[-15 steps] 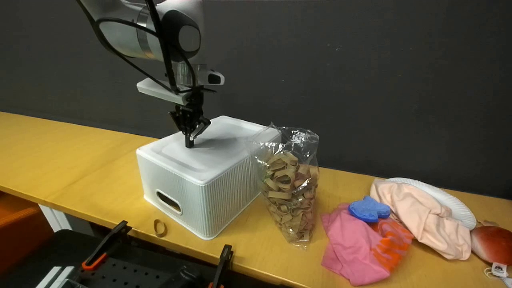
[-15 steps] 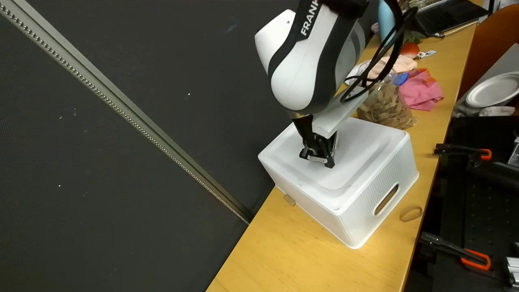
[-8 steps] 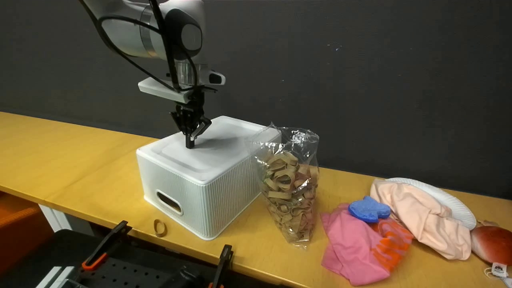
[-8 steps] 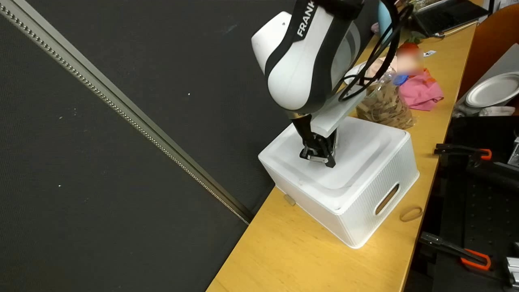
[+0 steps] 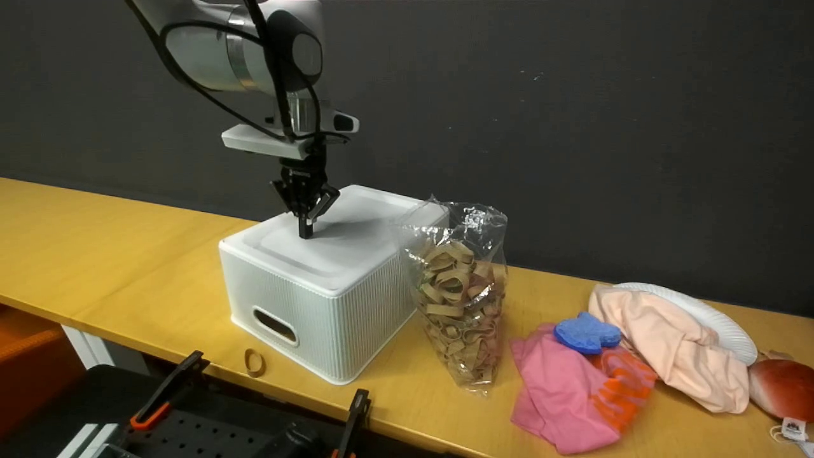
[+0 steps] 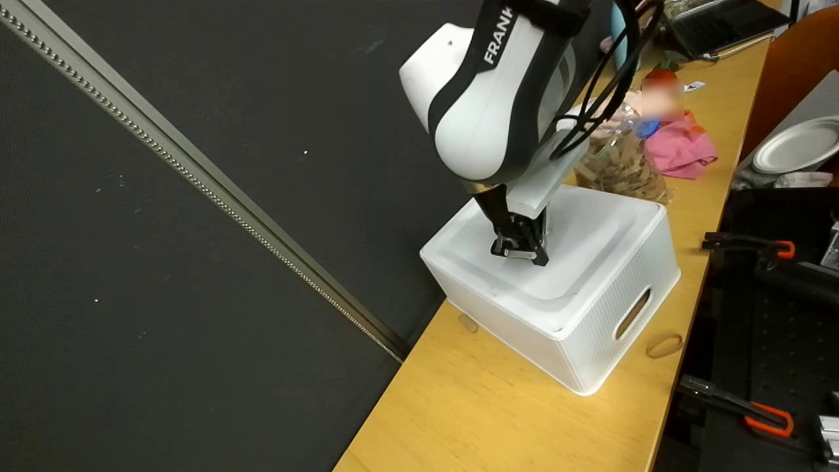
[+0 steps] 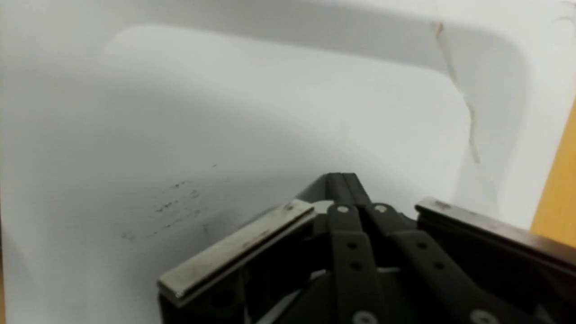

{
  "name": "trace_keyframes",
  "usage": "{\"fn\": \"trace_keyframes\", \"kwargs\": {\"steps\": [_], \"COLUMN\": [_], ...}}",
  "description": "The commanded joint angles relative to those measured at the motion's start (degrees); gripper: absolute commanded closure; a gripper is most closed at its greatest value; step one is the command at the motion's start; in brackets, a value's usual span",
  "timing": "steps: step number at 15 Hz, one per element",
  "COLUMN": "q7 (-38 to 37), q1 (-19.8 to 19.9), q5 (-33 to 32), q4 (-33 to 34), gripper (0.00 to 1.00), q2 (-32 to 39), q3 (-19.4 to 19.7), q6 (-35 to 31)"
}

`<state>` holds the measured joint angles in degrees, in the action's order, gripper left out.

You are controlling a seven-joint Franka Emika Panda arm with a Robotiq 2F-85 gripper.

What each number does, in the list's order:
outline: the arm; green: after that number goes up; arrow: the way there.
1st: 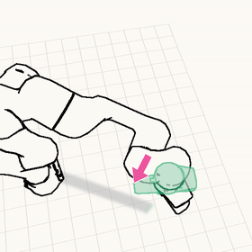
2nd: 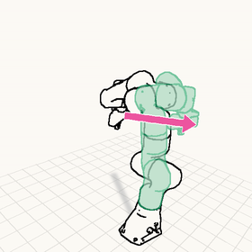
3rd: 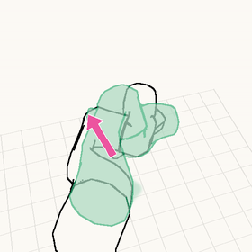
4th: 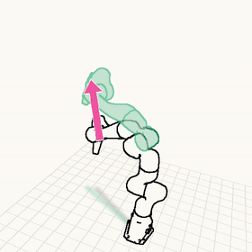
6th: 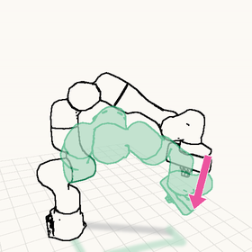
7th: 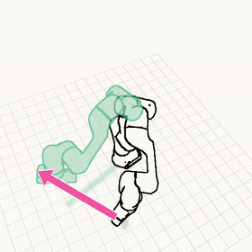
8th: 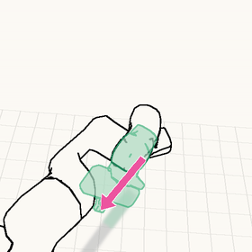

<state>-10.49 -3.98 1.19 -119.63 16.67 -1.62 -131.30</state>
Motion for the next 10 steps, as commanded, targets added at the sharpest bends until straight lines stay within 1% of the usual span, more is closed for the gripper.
{"fn": "trace_keyframes", "kwargs": {"steps": [1,7,10], "q7": [-1.1,-1.6,-1.8], "q1": [-0.6,-0.5,-0.5], "q5": [-6.6,-12.2,-12.9], "q4": [-1.9,-3.8,-4.4], "gripper": [1.00,1.00,1.00], "q2": [-0.2,-1.6,-2.5], "q3": [2.0,2.6,2.3], "q6": [0.7,0.1,0.4]}}
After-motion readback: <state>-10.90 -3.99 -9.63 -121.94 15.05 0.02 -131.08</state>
